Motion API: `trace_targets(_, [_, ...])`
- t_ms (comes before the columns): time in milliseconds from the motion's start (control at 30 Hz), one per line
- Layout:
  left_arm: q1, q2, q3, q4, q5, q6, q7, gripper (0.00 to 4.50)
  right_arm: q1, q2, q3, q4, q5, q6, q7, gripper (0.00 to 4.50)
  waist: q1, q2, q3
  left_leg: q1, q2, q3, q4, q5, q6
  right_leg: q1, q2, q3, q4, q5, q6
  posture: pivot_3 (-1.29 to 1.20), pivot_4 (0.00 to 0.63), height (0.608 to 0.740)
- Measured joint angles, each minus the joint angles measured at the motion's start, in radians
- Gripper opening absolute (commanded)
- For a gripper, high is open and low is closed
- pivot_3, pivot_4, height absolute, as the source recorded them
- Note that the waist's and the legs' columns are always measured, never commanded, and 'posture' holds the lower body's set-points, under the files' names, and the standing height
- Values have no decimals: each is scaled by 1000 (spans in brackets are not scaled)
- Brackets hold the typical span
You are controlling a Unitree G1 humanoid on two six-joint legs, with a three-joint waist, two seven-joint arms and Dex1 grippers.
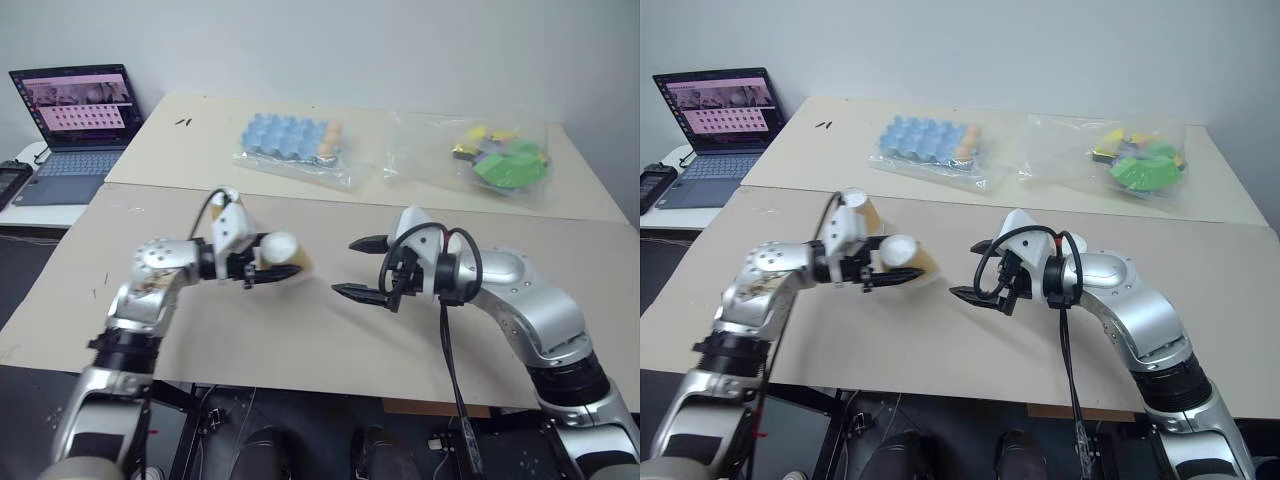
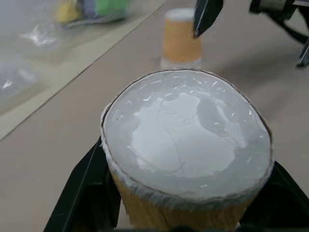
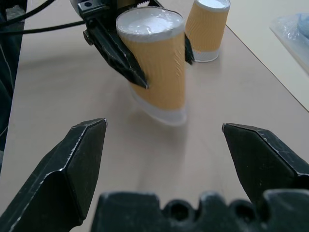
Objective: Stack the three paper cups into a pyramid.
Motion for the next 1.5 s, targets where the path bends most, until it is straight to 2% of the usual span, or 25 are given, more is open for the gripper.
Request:
trace_targets(167, [-32, -116, -90, 140, 73, -47, -1, 2430, 1, 6, -1, 1, -9, 0, -11, 4500, -3, 0, 0, 0, 0, 1, 1, 0, 0, 0, 1, 0, 0, 0, 0, 0, 150, 724])
trace_targets(300, [-52, -145, -109, 179, 100, -82, -4, 2430, 4, 8, -2, -2, -8, 2, -20, 4500, -3, 0, 0, 0, 1, -1, 1, 0, 0, 0, 0, 0, 0, 0, 0, 0, 150, 724])
trace_targets(333, [-54, -153, -111, 185, 108, -95, -4, 3381, 4, 8, -5, -5, -8, 4, -21, 4500, -2, 0, 0, 0, 1, -2, 1, 0, 0, 1, 0, 0, 0, 0, 0, 0, 150, 724])
trace_targets(367, [-54, -158, -114, 189, 110, -102, -4, 3572, 4, 8, -6, -8, -8, 4, -21, 4500, -2, 0, 0, 0, 1, -2, 1, 0, 0, 1, 0, 0, 0, 0, 0, 0, 150, 724])
trace_targets(400, [-54, -162, -119, 192, 113, -103, -12, 4127, 4, 8, -8, -10, -7, 4, -23, 4500, -2, 0, 0, 0, 1, -2, 1, 0, 0, 1, 0, 0, 0, 0, 0, 0, 150, 724])
trace_targets(433, [-53, -162, -121, 194, 114, -102, -16, 4387, 5, 8, -9, -10, -7, 5, -23, 4500, -2, 0, 0, 0, 1, -2, 1, 0, 0, 1, 0, 0, 0, 0, 0, 0, 150, 724])
trace_targets(467, [-53, -161, -121, 194, 114, -102, -19, 4448, 5, 8, -12, -10, -6, 5, -23, 4500, -2, 0, 0, 0, 1, -2, 1, 0, 0, 1, 0, 0, 0, 0, 0, 0, 150, 724])
trace_targets(633, [-44, -104, -93, 78, 82, -25, -28, 4448, 8, 8, -19, -11, 2, 5, -22, 4500, -3, 0, 0, -1, 1, -3, 1, 0, 0, 0, 0, 0, 0, 0, 0, 0, 150, 724])
trace_targets(800, [18, 26, 23, -217, -34, 173, 0, 4448, 7, 9, -31, -4, 8, 5, -14, 4500, -13, 0, 0, 0, 2, -5, 1, 0, 0, 1, 0, 0, 0, 0, 0, 0, 150, 724])
trace_targets(867, [75, 77, 112, -356, -105, 296, 63, 4448, 6, 8, -33, 1, 8, 4, -3, 4500, -15, 0, 0, 0, 2, -5, 1, 0, 0, 1, -1, 0, 0, 0, 0, 0, 150, 724])
trace_targets(967, [130, 97, 233, -482, -190, 429, 172, 4448, 8, 8, -33, 5, 11, 4, 8, 4500, -14, 0, 0, 1, 2, -7, 1, 0, 0, 2, -1, 0, 0, 0, 0, 0, 150, 724])
trace_targets(1067, [208, 52, 410, -573, -266, 574, 373, 4448, 8, 7, -33, 8, 11, 4, 18, 4500, -13, 0, 0, 3, 1, -8, 1, 0, 0, 4, -2, 0, 0, 0, 0, 0, 150, 724])
trace_targets(1133, [308, 17, 488, -590, -227, 607, 533, 4448, 8, 7, -33, 11, 11, 4, 24, 4500, -13, 0, 0, 4, 1, -8, 0, 0, 0, 5, -2, 0, 0, 0, 0, 0, 150, 724])
trace_targets(1233, [438, -58, 508, -552, -96, 579, 733, 4448, 8, 7, -33, 17, 11, 4, 29, 4500, -12, 0, 0, 4, 1, -8, 0, 0, 0, 5, -2, 0, 0, 0, 0, 0, 150, 724])
trace_targets(1300, [478, -96, 503, -517, -36, 537, 810, 4448, 8, 8, -33, 18, 11, 4, 30, 4500, -7, 0, 0, 4, 1, -8, 0, 0, 0, 5, -2, 0, 0, 0, 0, 0, 150, 724])
trace_targets(1500, [441, -127, 390, -295, 75, 326, 843, 4448, -17, 16, -33, 22, 20, 7, 33, 4500, 12, 0, 0, 3, 1, -7, 1, 0, 0, 4, -2, -2, 0, 1, -1, 0, 150, 724])
